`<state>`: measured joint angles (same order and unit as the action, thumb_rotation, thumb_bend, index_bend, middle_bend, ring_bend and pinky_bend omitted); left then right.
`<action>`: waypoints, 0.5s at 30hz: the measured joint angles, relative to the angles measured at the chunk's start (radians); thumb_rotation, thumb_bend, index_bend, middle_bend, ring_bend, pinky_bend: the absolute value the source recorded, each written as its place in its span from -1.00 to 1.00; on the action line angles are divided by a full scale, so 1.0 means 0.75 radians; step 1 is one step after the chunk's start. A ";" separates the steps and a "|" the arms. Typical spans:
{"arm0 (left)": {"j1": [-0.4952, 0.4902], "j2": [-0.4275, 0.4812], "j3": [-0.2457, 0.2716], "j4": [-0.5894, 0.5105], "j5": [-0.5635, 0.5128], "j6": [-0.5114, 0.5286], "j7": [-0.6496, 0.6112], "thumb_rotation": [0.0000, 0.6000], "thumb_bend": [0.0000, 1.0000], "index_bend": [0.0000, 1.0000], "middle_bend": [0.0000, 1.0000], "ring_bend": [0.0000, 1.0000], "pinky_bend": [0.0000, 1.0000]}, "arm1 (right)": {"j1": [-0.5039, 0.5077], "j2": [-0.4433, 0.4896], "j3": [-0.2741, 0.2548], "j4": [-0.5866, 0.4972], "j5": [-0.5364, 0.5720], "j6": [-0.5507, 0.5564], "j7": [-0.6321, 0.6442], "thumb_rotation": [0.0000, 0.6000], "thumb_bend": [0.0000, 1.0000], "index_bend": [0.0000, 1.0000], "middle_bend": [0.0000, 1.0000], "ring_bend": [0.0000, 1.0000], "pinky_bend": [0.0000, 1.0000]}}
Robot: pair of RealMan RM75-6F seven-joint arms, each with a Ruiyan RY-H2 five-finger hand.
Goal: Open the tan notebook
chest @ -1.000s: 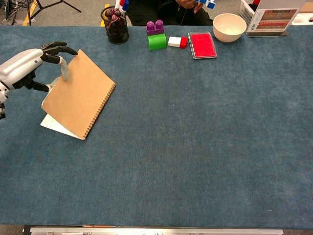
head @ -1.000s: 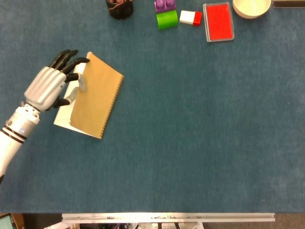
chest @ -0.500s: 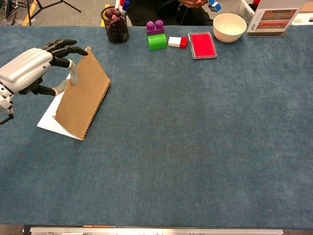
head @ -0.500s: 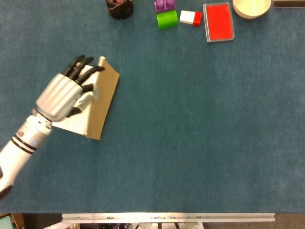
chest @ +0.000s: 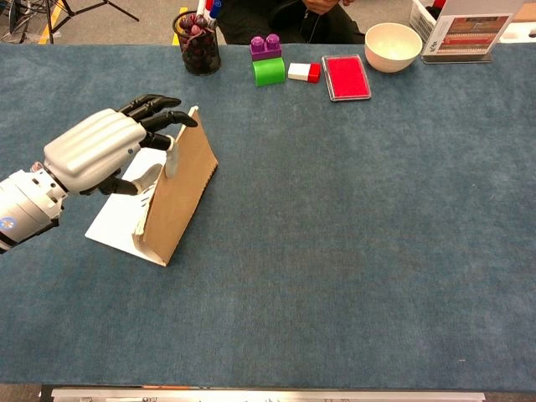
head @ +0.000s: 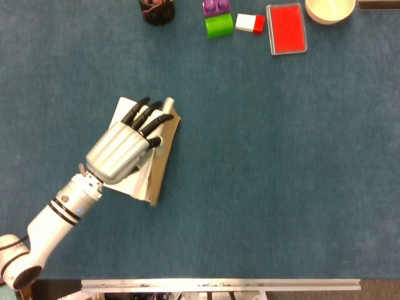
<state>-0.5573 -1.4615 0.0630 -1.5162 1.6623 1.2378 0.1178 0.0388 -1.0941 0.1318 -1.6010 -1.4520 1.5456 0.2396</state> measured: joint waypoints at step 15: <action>0.024 -0.046 0.038 -0.169 -0.007 -0.111 0.213 1.00 0.00 -0.01 -0.77 -0.99 -1.00 | -0.012 -0.009 -0.005 0.031 0.000 0.005 0.035 1.00 0.06 -0.24 -0.26 -0.45 -0.27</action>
<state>-0.5396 -1.4963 0.0913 -1.6433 1.6574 1.1548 0.2777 0.0299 -1.1009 0.1284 -1.5780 -1.4520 1.5490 0.2661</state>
